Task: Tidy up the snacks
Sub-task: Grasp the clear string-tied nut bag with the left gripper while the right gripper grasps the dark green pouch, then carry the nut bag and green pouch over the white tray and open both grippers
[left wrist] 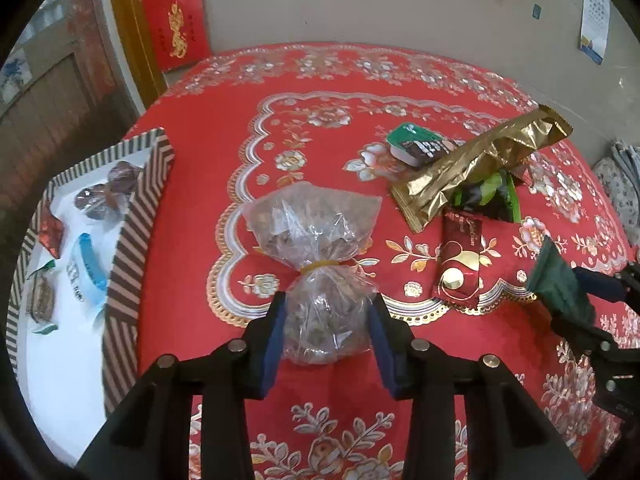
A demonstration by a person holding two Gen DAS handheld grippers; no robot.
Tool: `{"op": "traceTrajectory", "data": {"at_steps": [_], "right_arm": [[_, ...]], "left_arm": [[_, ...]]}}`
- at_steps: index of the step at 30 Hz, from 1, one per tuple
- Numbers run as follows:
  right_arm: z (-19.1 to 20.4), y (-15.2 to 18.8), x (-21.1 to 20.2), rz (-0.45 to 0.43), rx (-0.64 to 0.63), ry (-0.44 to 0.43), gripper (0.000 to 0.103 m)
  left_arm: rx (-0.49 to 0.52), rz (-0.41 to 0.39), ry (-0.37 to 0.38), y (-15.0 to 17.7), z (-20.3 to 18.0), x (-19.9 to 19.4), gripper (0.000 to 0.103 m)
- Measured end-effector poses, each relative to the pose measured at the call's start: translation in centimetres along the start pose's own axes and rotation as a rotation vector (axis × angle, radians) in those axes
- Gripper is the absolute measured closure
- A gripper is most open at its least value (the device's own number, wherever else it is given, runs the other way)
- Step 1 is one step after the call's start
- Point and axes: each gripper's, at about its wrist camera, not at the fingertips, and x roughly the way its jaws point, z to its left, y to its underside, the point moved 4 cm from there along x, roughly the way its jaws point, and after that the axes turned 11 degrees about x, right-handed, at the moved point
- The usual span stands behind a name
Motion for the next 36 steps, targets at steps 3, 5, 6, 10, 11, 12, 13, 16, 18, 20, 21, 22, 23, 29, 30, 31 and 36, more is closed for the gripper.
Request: {"op": "traceTrajectory", "data": {"at_steps": [3,5,6,10,11,12,13,16,18,20,21,22,23,29,30,31,36], "right_arm": [[0.8,-0.1,-0.9,-0.039,0.009,-0.001,0.06],[1.2,-0.4,-1.4,-0.065,0.025,0.001,0.06],[1.5,-0.6,-1.5,-0.073,0.034,-0.003,0.06],[2.2,-1.1,-1.7,-0.098,0.051,-0.007,0.06],[2.5,-1.2,-1.7,-0.104,0.052,-0.011,0.06],[2.8,-1.3,-1.7,-0.106,0.052,-0.017,0.06],[3.1,-1.5,-1.6,-0.109,0.05,-0.02,0.06],[4.1,-2.1,-1.5,-0.124,0.043,-0.035,0.06],[5.0,-2.6,-1.5,-0.136,0.036,-0.048,0.06],[5.7,-3.0,-1.4,-0.141,0.027,-0.062,0.06],[6.1,-3.2,-1.3,-0.143,0.022,-0.069,0.06],[6.5,-3.4,-1.3,-0.146,0.019,-0.072,0.06],[6.8,-3.6,-1.2,-0.148,0.015,-0.077,0.06],[9.2,-4.9,-0.9,-0.166,-0.007,-0.12,0.06],[9.6,-5.0,-0.9,-0.169,-0.009,-0.124,0.06],[10.0,-5.3,-0.9,-0.174,-0.015,-0.13,0.06],[12.4,-6.4,-0.6,-0.188,-0.042,-0.165,0.06]], "left_arm": [[0.004,-0.021,-0.019,0.1,0.3,-0.8,0.064],[0.004,-0.032,-0.019,0.2,0.4,-1.4,0.064],[0.005,-0.044,-0.027,0.2,0.5,-1.8,0.064],[0.013,-0.084,-0.071,0.3,0.9,-3.2,0.064],[0.01,-0.089,-0.071,0.2,1.0,-3.4,0.064],[0.004,-0.094,-0.067,0.2,1.3,-3.7,0.064],[0.001,-0.097,-0.067,0.3,1.5,-3.8,0.064],[-0.013,-0.109,-0.066,0.3,2.4,-4.6,0.064],[-0.024,-0.124,-0.074,0.2,3.1,-5.3,0.064],[-0.032,-0.134,-0.08,0.2,3.7,-5.9,0.064],[-0.036,-0.139,-0.085,0.2,4.1,-6.2,0.064],[-0.041,-0.144,-0.09,0.3,4.5,-6.5,0.064],[-0.048,-0.151,-0.097,0.3,5.0,-6.9,0.064],[-0.087,-0.168,-0.14,0.8,7.7,-8.3,0.064],[-0.094,-0.17,-0.147,1.0,8.1,-8.5,0.064],[-0.1,-0.173,-0.157,1.1,8.6,-8.7,0.064],[-0.139,-0.177,-0.2,2.0,11.4,-9.6,0.064]]}}
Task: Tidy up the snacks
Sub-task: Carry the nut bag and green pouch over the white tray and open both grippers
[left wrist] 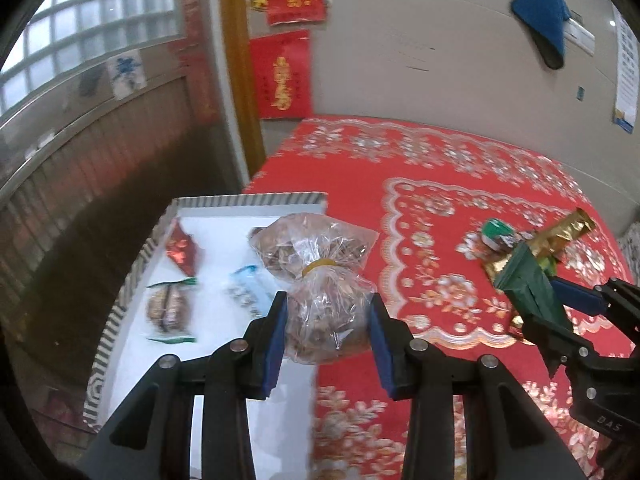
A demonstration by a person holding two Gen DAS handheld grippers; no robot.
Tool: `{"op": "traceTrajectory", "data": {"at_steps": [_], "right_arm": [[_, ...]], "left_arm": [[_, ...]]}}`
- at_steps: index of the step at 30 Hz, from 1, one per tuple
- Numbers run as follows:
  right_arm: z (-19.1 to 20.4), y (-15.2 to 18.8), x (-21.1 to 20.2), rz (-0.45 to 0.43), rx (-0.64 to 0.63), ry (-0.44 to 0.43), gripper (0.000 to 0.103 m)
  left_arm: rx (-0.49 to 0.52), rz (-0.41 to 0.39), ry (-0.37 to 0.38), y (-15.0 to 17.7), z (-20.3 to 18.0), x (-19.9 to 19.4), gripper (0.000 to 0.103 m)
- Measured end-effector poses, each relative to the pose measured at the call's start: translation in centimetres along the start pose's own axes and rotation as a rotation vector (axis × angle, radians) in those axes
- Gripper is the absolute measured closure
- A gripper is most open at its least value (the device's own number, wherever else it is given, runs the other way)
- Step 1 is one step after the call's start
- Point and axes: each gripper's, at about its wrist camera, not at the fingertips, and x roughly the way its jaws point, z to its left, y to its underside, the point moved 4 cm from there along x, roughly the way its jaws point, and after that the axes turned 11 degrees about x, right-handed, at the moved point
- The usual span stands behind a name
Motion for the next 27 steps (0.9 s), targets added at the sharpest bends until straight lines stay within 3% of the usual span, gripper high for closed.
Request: {"op": "traceTrajectory", "data": {"at_steps": [15,27], "right_arm": [[7.3,-2.1,3.7,0.008,-0.083,-0.086,0.06],[11.6,-2.9,7.0,0.028,-0.119,-0.123,0.06]], "left_arm": [[-0.119,0.038,-0.113,2.9,8.9,0.7,0.064],[-0.145,0.089,-0.14,5.6,11.4,2.6,0.064]]}}
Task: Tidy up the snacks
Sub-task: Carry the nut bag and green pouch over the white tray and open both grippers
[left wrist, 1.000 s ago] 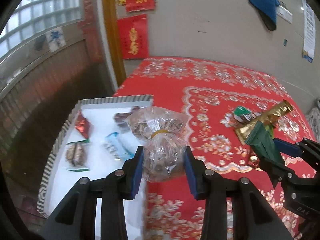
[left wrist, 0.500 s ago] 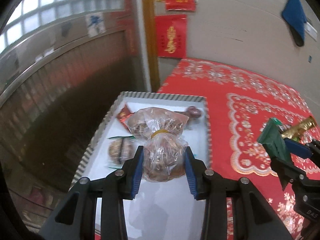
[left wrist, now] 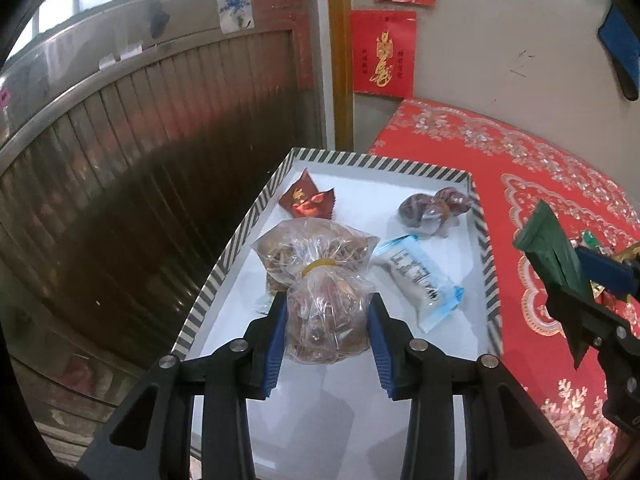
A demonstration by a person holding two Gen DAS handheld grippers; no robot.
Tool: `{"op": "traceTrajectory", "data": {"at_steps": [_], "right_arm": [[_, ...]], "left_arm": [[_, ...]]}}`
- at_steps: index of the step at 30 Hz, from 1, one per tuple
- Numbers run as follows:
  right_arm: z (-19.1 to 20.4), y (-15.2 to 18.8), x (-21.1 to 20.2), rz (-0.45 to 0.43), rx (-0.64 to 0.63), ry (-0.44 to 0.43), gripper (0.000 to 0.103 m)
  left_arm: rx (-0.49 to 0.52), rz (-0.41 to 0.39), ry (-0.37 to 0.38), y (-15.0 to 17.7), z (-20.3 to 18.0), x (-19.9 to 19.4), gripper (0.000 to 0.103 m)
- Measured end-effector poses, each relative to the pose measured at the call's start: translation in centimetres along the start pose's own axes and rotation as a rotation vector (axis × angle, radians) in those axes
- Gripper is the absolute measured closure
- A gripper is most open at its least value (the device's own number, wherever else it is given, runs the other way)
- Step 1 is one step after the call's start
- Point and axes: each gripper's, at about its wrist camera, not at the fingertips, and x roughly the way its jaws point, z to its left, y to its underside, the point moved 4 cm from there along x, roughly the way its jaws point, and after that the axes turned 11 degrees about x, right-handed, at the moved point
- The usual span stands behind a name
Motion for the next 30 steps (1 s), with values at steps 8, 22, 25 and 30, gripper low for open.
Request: {"op": "traceTrajectory", "data": {"at_steps": [8,22,25,30], "right_arm": [[2.0,-0.6,2.9,0.031,-0.013,-0.015,0.06],[2.5,-0.7,8.0,0.101,0.012,-0.005,0.059],[2.4,-0.8,8.6,0.107,0.015,0.003,0.059],[2.7,-0.5,10.0,0.13,0.015,0.004,0.059]], "left_arm": [[-0.015,0.01,-0.033,0.7,1.2,1.1,0.064],[-0.026,0.019,-0.031,1.4,1.7,2.2,0.064],[-0.028,0.025,-0.03,1.6,1.6,2.5,0.064],[-0.025,0.027,-0.032,1.7,1.6,2.7,0.064]]}}
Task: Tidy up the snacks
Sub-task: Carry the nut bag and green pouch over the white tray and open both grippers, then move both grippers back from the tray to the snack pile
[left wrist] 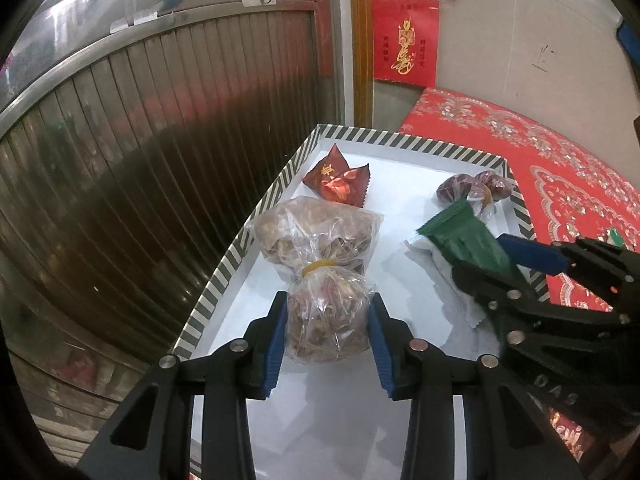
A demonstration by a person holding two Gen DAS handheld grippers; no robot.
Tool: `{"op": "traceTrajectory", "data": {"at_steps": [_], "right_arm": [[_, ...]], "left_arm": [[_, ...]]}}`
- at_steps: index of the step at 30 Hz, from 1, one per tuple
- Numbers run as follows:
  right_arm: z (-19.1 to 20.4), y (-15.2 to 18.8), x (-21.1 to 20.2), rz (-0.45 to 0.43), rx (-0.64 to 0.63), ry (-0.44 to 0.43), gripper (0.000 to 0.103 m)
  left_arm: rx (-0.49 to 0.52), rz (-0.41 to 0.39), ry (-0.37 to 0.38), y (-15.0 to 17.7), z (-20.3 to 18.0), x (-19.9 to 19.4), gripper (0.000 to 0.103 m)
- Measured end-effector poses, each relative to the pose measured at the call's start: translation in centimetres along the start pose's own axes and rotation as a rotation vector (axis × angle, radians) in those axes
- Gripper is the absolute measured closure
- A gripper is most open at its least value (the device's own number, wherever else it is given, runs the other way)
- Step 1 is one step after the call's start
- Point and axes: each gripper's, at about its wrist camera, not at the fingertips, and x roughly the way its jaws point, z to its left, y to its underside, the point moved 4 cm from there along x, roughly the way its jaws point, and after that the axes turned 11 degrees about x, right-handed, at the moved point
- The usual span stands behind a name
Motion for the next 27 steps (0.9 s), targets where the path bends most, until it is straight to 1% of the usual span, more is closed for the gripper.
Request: {"op": "traceTrajectory", "data": {"at_steps": [5,8,9,11,12,13,14,15,18,19,21,23,24,27], "right_arm": [[0.6,0.3,0.7,0.007,-0.009,0.004,0.059],[0.5,0.3,1.0,0.014,-0.002,-0.003,0.058],[0.5,0.3,0.9,0.01,-0.002,-0.01,0.058],[0.1,0.3,0.7,0.0,0.015,-0.011,0.053],[-0.1,0.3,0.6,0.001,0.03,-0.017,0.051],[-0.2,0.3,0.4,-0.001,0.045,-0.034,0.048],[-0.4,0.4,0.2,-0.007,0.055,-0.041,0.048],[-0.4,0.4,-0.1,-0.015,0.057,-0.042,0.048],[-0.2,0.4,-1.0,-0.044,0.053,-0.051,0.047],[-0.3,0.3,-1.4,-0.052,0.054,-0.041,0.044],[-0.5,0.3,-1.8,-0.062,0.063,-0.039,0.041],[-0.8,0.3,-2.3,-0.069,0.074,-0.045,0.04],[-1.0,0.4,-2.7,-0.074,0.084,-0.047,0.04],[-1.3,0.8,-3.4,-0.082,0.088,-0.04,0.034]], "left_arm": [[-0.001,0.005,-0.001,0.1,0.1,0.3,0.065],[0.005,0.002,-0.015,0.2,0.0,0.4,0.064],[0.005,0.002,-0.022,0.2,0.0,0.4,0.063],[-0.001,0.004,-0.031,0.3,0.1,0.5,0.06],[-0.017,0.004,-0.033,0.4,0.3,0.5,0.056],[-0.025,0.005,-0.037,0.4,0.4,0.5,0.054],[-0.029,0.004,-0.043,0.4,0.4,0.4,0.052],[-0.031,0.004,-0.048,0.5,0.5,0.4,0.047],[-0.031,0.007,-0.059,0.5,0.5,0.2,0.039],[-0.03,0.005,-0.059,0.5,0.5,0.1,0.037],[-0.027,-0.01,-0.068,0.4,0.6,-0.5,0.029],[-0.026,-0.027,-0.076,0.3,0.6,-1.1,0.024],[-0.027,-0.032,-0.078,0.3,0.6,-1.3,0.024],[-0.029,-0.052,-0.083,0.0,0.5,-2.1,0.022]]}}
